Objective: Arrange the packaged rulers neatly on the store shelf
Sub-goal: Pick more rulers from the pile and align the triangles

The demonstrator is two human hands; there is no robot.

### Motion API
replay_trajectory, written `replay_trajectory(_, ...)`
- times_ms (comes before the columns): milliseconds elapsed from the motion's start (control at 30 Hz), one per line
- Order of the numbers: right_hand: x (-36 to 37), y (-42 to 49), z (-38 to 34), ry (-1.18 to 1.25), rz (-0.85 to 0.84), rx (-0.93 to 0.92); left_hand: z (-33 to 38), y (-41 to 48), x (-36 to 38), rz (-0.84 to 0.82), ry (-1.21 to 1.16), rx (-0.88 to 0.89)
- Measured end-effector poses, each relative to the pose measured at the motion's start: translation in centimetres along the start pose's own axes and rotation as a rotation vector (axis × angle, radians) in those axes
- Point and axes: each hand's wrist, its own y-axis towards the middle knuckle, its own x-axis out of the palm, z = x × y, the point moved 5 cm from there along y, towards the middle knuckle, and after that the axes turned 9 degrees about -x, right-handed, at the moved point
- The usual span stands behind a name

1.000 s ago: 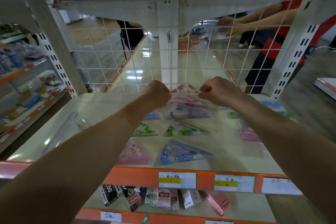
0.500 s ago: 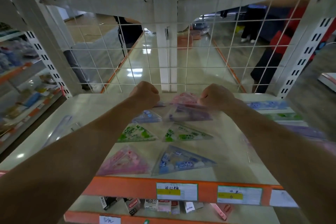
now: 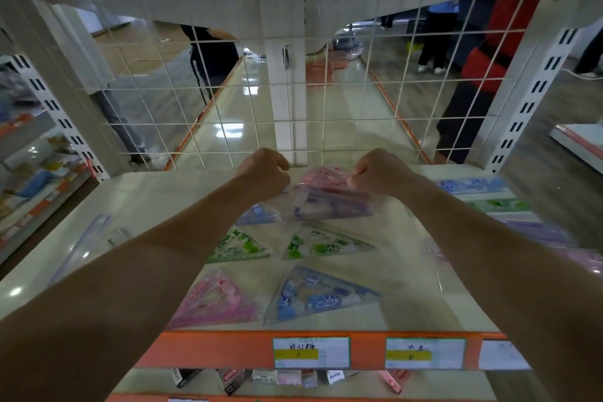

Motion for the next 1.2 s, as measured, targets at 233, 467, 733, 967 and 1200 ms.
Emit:
replay_trajectory(233, -0.3, -0.4, 0.6, 0.453, -0.133, 0.258, 2.7, 0.3, 2.2, -0.089, 0.042, 0.076)
replay_trajectory(467, -0.8, -0.6, 0.8, 0.516, -0.106, 0.274, 3.1, 1.1, 2.5, -0.061, 0.044, 0.083)
replay_trajectory(733, -1.6, -0.8, 0.0, 0.476, -0.038, 0.189, 2.2, 1.4, 0.5, -0.033, 0.026, 0.034)
replay_trajectory(967, -2.5, -0.8, -4.5, 0.655, 0.022, 0.037, -0.6, 0.2, -3.7, -0.05, -0.021, -0.032)
replay_trajectory(1200, 1.0, -2.1, -11.3, 0.574, -0.182, -0.119, -6.7, -3.5, -7.0, -0.195, -0.482, -0.244)
